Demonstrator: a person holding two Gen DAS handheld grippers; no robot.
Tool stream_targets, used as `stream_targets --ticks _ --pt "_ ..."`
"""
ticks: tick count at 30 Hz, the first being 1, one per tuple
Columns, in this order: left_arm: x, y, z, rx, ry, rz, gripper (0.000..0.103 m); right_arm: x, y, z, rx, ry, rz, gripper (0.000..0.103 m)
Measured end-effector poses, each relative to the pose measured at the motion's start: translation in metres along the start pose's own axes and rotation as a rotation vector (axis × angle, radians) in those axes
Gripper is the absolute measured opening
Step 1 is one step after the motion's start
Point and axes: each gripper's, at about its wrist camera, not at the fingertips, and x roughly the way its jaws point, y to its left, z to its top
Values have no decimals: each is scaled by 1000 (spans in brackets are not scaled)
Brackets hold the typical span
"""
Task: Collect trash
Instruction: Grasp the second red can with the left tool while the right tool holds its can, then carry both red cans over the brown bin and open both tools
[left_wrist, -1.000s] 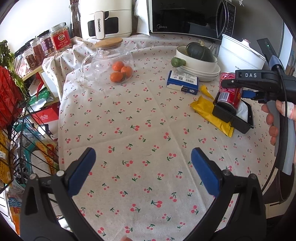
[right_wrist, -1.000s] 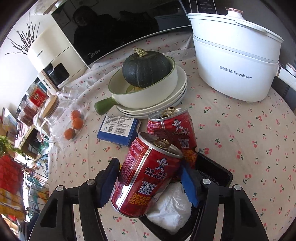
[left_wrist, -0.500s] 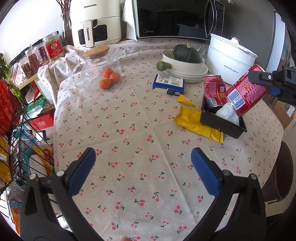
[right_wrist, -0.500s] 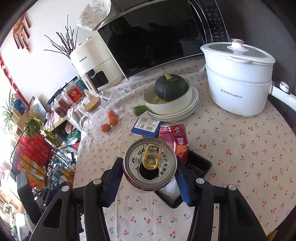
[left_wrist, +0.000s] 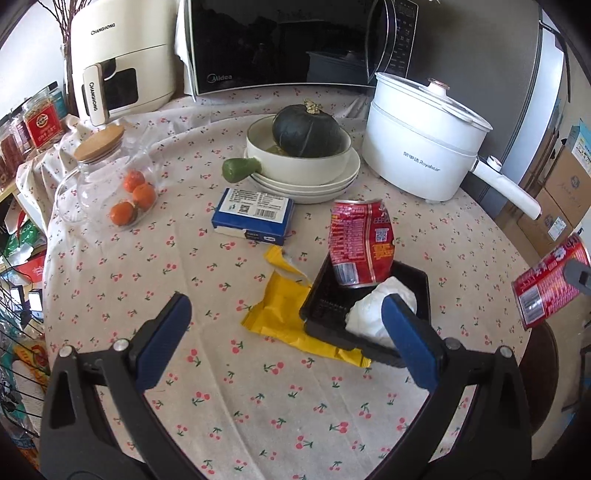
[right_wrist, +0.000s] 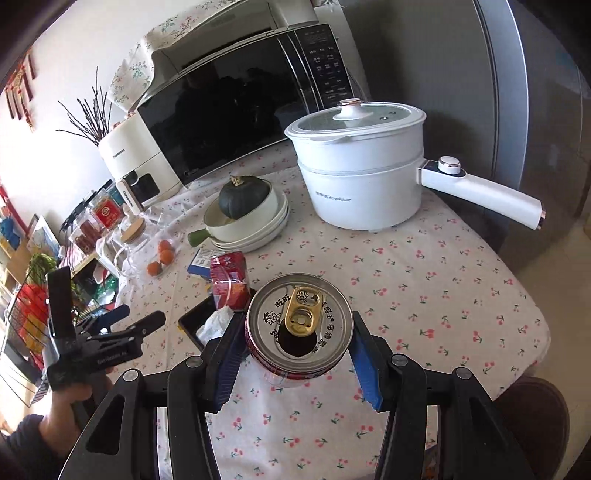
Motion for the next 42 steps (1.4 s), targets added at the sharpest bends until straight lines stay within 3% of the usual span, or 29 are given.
stream_targets --ticks 5,13,15,18,24,33,42 --pt "38 -21 26 -79 36 -53 99 -10 -24 0 -17 14 -76 55" --pt "81 -48 46 -118 50 -34 96 -13 -63 -7 16 50 -122 55" --pt "91 -50 48 -126 71 -29 88 -14 -69 -8 18 55 -131 55" --pt "98 -50 46 -141 86 -48 65 -13 -74 -9 13 62 -143 55" --pt "71 -51 40 -94 -33 -68 65 -15 -81 -13 27 63 -159 55" --pt "-8 -41 29 -93 -177 -158 65 -36 -67 -18 -12 17 -174 55" --pt "-57 -57 -8 -68 -173 -235 65 -56 -68 -41 9 15 -174 55"
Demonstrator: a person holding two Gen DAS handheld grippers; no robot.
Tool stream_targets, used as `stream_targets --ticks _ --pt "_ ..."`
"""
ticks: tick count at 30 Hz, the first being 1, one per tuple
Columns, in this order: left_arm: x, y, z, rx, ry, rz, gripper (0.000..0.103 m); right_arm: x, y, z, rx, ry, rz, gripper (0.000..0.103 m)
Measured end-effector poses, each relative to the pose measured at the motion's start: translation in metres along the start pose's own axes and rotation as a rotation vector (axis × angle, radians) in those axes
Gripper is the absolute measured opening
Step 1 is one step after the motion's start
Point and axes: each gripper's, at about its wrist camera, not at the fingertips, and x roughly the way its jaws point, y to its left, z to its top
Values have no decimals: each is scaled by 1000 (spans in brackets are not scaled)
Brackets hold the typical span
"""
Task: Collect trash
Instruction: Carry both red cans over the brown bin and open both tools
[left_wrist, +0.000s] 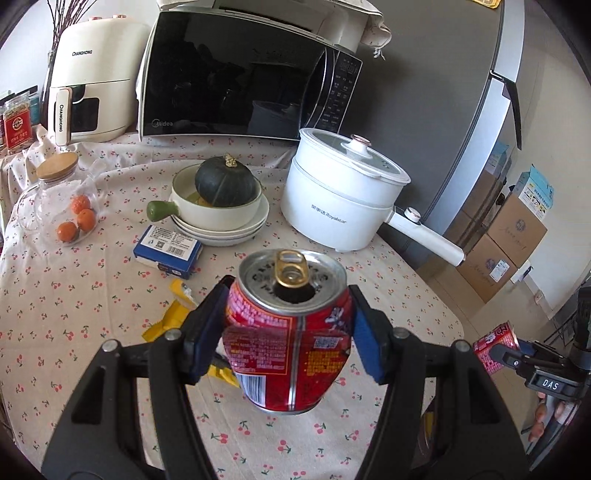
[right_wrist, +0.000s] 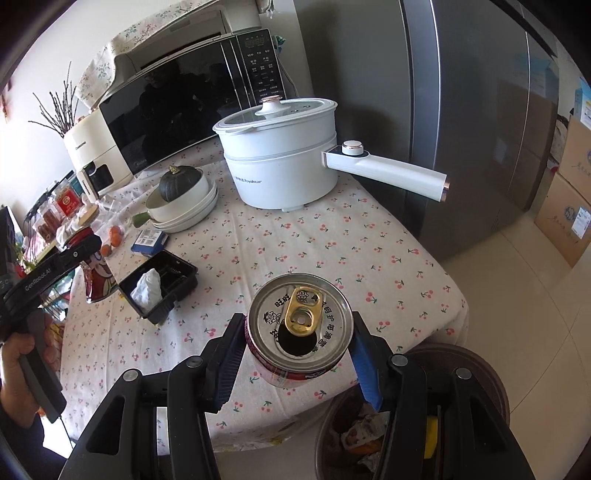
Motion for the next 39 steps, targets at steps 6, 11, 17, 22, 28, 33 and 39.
stream_targets --ticks 6,11,17,22,28,33,39 --pt "-13 -42 -32 50 33 -49 65 -13 -11 -24 8 9 -13 55" --pt "-12 -82 -70 87 85 -117 65 -23 -33 -46 23 17 -42 55" --pt "-5 -129 -107 121 136 -205 65 -34 -73 -77 48 40 -95 55" --pt "6 -162 -134 139 185 -267 65 -38 -113 -103 101 64 -132 55" --pt "17 -191 -156 178 225 -307 65 -34 -150 -128 157 103 -173 55" --pt "28 -213 -167 242 249 -324 65 -29 -170 -142 190 124 -177 57" --pt "44 -226 -177 286 274 -315 65 -36 -181 -144 224 120 -182 73"
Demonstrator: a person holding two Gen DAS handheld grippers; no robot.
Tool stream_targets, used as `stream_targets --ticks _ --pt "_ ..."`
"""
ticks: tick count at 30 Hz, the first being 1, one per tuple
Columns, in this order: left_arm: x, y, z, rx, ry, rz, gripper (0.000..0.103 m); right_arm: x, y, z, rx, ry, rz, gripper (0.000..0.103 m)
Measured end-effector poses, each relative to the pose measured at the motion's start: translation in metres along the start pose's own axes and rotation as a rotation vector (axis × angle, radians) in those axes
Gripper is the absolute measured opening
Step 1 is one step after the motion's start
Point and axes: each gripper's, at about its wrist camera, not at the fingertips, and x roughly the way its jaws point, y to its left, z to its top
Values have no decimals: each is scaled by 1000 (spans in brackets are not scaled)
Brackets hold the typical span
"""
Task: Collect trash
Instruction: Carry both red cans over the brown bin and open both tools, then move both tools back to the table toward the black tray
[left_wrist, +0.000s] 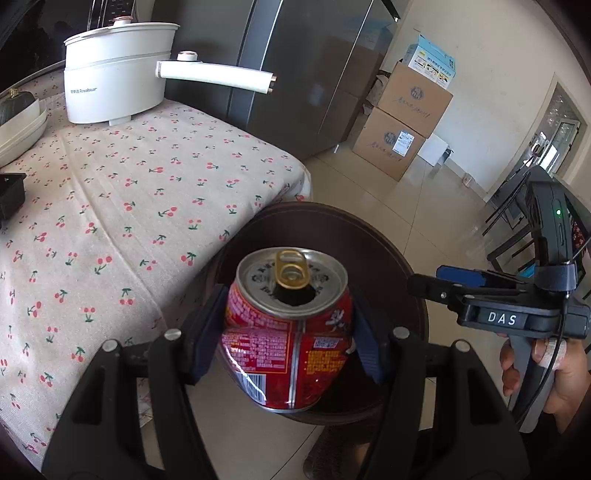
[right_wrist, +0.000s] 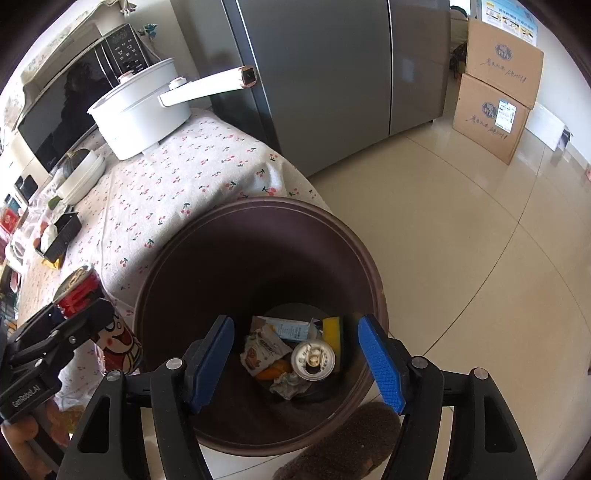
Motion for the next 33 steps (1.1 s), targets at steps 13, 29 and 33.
stream_targets --ticks 13,29,33 --pt "-4 -8 -4 65 -31 134 100 -6 -6 2 10 -12 -36 80" --pt "-62 62 -13 -96 -38 289 102 -6 34 21 -21 -31 -37 84" --pt "-84 85 -13 -116 -49 340 102 -8 67 31 -68 -43 -11 87"
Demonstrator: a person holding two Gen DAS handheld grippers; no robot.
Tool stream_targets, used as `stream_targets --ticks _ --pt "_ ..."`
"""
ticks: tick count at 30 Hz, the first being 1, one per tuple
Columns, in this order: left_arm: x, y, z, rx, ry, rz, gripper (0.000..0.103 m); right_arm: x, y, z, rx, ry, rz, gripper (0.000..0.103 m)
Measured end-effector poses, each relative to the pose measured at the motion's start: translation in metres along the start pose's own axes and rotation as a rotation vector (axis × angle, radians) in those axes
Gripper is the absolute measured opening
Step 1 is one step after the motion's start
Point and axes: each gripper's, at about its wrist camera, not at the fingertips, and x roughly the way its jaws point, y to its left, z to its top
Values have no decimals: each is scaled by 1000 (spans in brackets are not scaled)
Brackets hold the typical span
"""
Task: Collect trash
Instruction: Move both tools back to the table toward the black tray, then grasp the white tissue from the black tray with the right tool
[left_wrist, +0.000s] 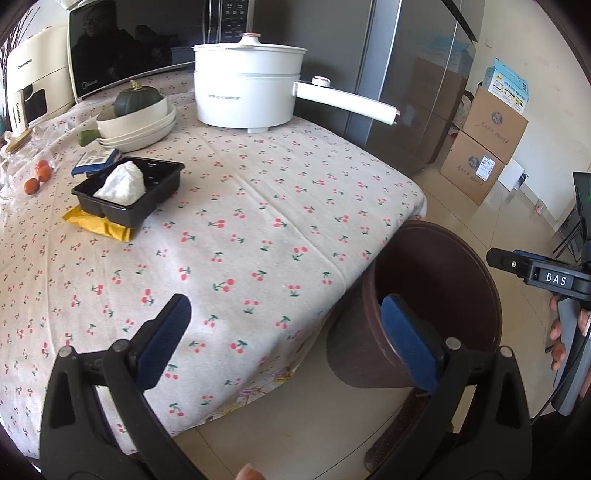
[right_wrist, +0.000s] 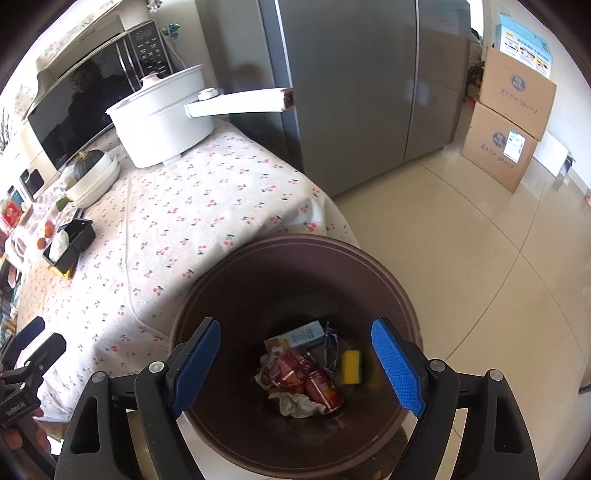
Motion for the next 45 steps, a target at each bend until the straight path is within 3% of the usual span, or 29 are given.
stream_targets --ticks 16,25,36,40,45 --pt "-30 111 12 -181 -20 115 103 11 158 27 -286 -16 78 98" --pt "-42 169 11 -269 -42 230 103 20 226 44 -349 -20 138 98" --pt "-41 215 0 -335 -27 282 103 51 304 66 -379 -25 219 98" --pt "-42 227 -3 -352 -24 299 103 69 331 74 -379 -23 276 95" --pt "-43 243 -9 -376 -17 330 103 93 357 77 -392 -9 301 84"
